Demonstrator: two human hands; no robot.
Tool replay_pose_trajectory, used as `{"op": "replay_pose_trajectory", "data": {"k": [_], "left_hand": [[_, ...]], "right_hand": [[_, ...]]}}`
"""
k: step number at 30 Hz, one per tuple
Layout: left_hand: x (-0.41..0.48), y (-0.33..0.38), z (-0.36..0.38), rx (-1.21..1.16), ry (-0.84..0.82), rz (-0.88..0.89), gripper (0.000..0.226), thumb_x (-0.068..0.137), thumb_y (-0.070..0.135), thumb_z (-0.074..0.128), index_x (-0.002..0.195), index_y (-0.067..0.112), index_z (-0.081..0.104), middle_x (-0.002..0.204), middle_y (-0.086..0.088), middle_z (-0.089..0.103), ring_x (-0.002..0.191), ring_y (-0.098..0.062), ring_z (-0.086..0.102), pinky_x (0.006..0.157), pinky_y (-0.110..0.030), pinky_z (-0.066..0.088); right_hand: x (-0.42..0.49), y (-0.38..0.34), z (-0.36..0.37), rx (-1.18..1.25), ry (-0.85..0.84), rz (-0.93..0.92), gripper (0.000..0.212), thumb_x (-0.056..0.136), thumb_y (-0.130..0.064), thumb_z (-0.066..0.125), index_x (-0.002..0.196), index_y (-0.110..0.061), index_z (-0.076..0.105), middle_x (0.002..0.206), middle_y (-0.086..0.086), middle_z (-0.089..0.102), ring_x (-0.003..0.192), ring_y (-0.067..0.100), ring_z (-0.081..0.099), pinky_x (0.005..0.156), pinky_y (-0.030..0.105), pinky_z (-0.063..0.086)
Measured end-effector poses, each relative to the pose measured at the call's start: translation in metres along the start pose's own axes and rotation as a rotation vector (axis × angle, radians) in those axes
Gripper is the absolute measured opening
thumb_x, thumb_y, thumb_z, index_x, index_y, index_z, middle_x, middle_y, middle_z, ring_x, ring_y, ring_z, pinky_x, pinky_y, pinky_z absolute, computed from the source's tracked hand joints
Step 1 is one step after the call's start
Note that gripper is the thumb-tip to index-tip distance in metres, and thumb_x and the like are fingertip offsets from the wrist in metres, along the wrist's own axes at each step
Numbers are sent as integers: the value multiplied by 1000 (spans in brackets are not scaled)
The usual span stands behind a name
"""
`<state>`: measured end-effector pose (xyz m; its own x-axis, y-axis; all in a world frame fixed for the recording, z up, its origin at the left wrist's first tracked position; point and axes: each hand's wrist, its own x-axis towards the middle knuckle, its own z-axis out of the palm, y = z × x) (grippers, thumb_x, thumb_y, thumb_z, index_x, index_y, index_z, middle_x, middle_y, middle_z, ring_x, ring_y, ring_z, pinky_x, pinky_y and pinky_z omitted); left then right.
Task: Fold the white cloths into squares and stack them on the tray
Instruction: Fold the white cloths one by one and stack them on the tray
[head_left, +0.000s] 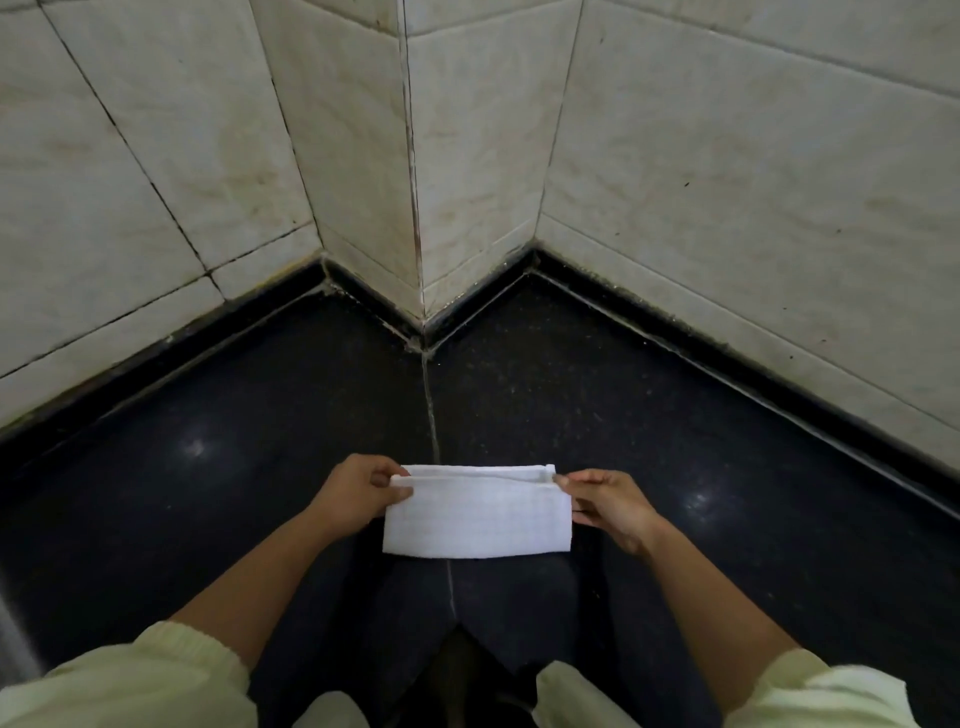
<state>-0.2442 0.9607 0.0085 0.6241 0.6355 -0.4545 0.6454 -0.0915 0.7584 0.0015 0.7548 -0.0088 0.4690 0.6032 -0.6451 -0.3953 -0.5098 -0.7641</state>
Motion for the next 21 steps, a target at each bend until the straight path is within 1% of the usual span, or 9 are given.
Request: {"op": "replay_pose_trajectory", "data": {"k": [1,4,6,8,11,13,16,20,21], "left_hand": [[4,0,3,5,10,0,8,85,13,71,92,16,70,94,-10,68,87,-18,66,69,-27,56],[17,-2,6,32,8,-5,9,85,16,71,88,25,69,96,-7,68,91,-19,66,82,-40,58],[24,-4,5,46,2,-18,9,85,19,70,91,26,69,99,-5,68,93,-18,65,85,-43,57],[29,-5,6,47,4,-24,9,86,20,70,94,24,69,99,-5,68,94,-18,65,86,-44,56],[34,-6,6,32,7,-32,10,87,18,69,96,19,70,97,-5,69,93,-19,66,84,-42,57],[36,-7,7,12,3,-40,9,87,17,69,95,18,70,96,-7,69,92,-20,66,83,-42,58],[40,-9,7,5,7,-56,9,87,17,68,96,18,69,97,-6,69,94,-20,66,84,-42,57],[46,-12,10,-3,104,-67,10,87,19,68,97,18,68,94,-4,69,93,-19,65,87,-45,55],[47,-12,11,12,116,-65,12,87,19,68,99,17,68,94,-3,68,92,-18,64,88,-44,55]], "right_hand": [[1,-1,2,18,6,3,28,86,-16,72,107,1,68,102,15,74,93,23,71,84,33,56],[4,-4,5,72,6,9,30,82,-16,76,106,-2,67,99,11,75,92,22,72,80,31,56],[6,-4,6,64,23,12,32,78,-13,79,106,-3,66,99,10,75,93,21,72,77,29,56],[10,-3,7,8,72,9,31,76,-7,79,104,-2,67,100,12,74,93,21,71,74,26,55],[17,-1,9,-23,138,-3,26,76,-4,77,101,-2,69,98,13,74,91,20,70,70,24,54],[19,-1,10,-25,156,-9,24,76,-3,77,99,-2,70,96,13,74,90,21,69,71,25,54],[23,1,9,-37,202,-16,20,75,-2,77,94,-4,71,93,11,74,91,23,70,74,28,55],[27,3,10,-82,266,-31,20,75,-1,76,94,-4,69,91,9,74,87,22,70,71,26,54],[29,4,11,-96,276,-31,19,75,-1,76,93,-4,69,91,10,74,87,22,70,71,28,55]]}}
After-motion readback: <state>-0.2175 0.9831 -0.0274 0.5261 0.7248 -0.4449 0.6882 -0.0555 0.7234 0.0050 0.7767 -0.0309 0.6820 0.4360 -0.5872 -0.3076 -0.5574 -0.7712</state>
